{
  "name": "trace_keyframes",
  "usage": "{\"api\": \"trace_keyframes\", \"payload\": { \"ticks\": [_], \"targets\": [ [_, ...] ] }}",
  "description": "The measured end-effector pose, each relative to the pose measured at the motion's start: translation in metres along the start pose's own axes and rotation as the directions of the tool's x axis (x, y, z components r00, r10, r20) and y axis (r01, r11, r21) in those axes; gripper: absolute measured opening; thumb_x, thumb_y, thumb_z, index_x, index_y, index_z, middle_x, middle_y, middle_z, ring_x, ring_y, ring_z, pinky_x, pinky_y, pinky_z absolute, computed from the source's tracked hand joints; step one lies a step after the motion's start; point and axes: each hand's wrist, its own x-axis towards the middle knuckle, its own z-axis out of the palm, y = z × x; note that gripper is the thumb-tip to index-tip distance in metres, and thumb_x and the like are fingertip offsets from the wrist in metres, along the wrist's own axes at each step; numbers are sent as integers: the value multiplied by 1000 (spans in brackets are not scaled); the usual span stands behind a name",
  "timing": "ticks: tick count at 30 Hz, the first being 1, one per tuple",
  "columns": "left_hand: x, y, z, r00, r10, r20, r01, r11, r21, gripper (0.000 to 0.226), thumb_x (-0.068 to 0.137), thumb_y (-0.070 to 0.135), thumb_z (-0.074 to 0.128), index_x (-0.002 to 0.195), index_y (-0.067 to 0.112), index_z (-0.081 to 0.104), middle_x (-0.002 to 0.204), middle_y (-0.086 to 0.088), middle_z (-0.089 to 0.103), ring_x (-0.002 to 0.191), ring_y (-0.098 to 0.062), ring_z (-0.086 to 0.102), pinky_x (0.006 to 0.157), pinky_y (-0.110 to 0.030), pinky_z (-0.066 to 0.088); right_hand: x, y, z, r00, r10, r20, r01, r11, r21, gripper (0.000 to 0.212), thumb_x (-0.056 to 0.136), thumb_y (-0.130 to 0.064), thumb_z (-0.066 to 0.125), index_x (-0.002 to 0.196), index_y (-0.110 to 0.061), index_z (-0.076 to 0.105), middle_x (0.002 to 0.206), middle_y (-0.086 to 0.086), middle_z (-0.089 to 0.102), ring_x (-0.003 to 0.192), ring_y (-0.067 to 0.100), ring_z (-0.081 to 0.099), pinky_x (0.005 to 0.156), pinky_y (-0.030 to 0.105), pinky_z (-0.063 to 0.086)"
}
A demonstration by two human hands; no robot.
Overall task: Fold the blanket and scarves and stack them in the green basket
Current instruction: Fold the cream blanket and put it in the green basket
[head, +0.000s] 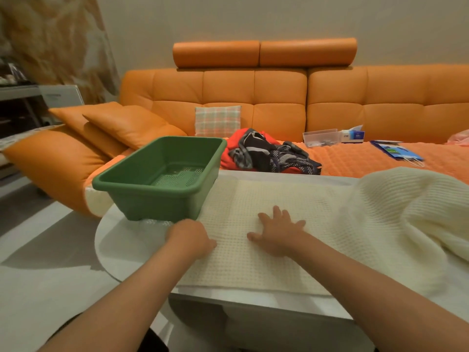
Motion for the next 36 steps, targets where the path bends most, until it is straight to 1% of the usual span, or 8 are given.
{"api": "trace_keyframes", "payload": {
  "ticks": [4,8,12,16,21,24,28,36],
  "targets": [
    [1,2,6,1000,-5,-4,5,998,-70,35,100,32,40,127,15,55,128,-6,60,113,-25,58,79,-33,40,-9,-5,14,999,6,44,-10,996,94,85,91,-76,30,158,-35,-3,165,6,-16,151,31,-16,115,68,-6],
    [1,20,-12,997,23,-74,-49,929,-368,33,97,22,38,126,14,52,130,-9,58,114,-29,57,83,-33,42,-20,12,-5,988,-71,-140,121,911,393,66,96,-56,50,154,-31,30,163,3,23,150,24,20,121,49,18],
    [6,51,-48,978,82,-194,-197,683,-704,38,100,39,30,123,18,51,130,-11,55,115,-31,53,98,-41,43,-36,37,-39,971,-45,-236,203,676,708,36,98,-34,56,133,-25,60,130,0,62,109,13,64,93,32,51],
    [2,106,-89,948,138,-288,-319,422,-848,34,100,24,45,133,19,51,124,-6,56,102,-20,53,86,-33,45,-54,74,-64,980,42,-192,152,462,874,34,101,-41,51,130,-27,60,110,-5,70,81,16,73,70,33,57],
    [-10,179,-99,731,673,-112,-55,-105,-993,30,102,27,52,131,19,53,129,-9,54,103,-23,64,87,-45,57,-74,136,-83,970,226,-87,6,337,942,38,97,-57,47,110,-28,68,102,0,72,89,21,69,77,36,54],
    [-6,202,-80,686,721,-100,-175,31,-984,41,102,21,52,142,15,45,136,-3,52,106,-20,69,84,-37,59,-81,167,-74,957,279,-76,-70,481,874,38,90,-56,60,106,-23,70,100,4,73,90,23,70,77,37,57],
    [3,201,-46,745,611,-268,-605,449,-658,34,98,13,51,131,18,59,132,1,60,120,-15,58,102,-32,47,-71,194,-48,901,417,-124,-264,751,605,30,78,-25,76,100,-7,68,97,9,70,84,24,67,77,40,58],
    [-2,188,-2,735,678,-22,-673,725,-146,90,90,76,31,157,30,-9,164,2,-15,151,-22,-15,123,-42,-2,-68,200,-47,899,426,-97,-338,819,464,28,83,-31,68,98,-7,66,99,7,67,91,24,65,83,38,56]
  ]
}}
